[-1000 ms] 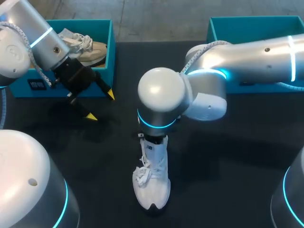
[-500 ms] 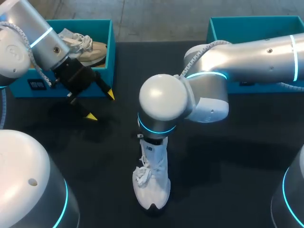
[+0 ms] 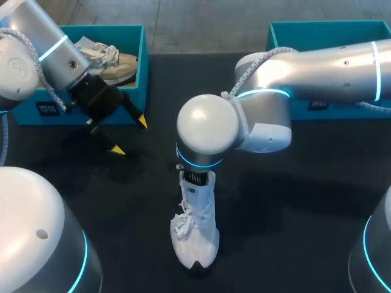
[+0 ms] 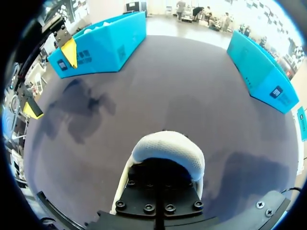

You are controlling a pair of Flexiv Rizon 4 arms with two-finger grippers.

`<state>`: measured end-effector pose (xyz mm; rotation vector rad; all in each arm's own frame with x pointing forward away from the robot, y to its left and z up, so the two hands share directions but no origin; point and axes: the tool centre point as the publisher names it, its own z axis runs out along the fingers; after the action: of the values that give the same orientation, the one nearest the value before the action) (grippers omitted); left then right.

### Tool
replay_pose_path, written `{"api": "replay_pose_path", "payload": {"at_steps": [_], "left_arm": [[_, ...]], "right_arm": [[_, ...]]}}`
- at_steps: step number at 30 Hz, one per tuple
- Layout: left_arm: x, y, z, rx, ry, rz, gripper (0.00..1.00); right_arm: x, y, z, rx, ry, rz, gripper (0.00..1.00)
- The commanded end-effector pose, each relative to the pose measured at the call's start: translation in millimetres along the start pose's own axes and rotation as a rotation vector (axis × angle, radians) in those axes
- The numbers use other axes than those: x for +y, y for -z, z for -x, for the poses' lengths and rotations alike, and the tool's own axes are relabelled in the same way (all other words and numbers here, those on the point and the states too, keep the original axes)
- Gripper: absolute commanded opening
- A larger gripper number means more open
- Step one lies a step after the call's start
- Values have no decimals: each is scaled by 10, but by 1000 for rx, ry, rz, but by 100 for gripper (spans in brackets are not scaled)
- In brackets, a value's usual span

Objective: Take the shoe out of the shoebox, open the shoe tongue, remove and reinsert the insole, then place the shoe into the shoebox

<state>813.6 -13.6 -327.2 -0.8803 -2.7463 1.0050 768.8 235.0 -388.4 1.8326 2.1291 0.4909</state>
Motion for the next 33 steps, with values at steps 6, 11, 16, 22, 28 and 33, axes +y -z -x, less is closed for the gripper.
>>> {"api": "replay_pose_path", "payload": {"at_steps": [6, 11, 16, 22, 28, 33], "left_arm": [[-5, 4, -8, 0, 0, 3, 100], [-5, 4, -8, 0, 0, 3, 100], [-5, 4, -8, 0, 0, 3, 100], [-5, 4, -8, 0, 0, 3, 100], [-5, 4, -8, 0, 0, 3, 100], [-5, 4, -8, 0, 0, 3, 100]], "right_arm": [[10, -173, 56, 8, -29, 82, 0], [-15, -343, 73, 41, -40, 63, 0], [-66, -398, 83, 53, -48, 39, 0], [-123, -280, 77, 49, -49, 6, 0], [-182, -26, 21, 30, -43, 9, 0], [-198, 142, -14, 1, -33, 2, 0]]}}
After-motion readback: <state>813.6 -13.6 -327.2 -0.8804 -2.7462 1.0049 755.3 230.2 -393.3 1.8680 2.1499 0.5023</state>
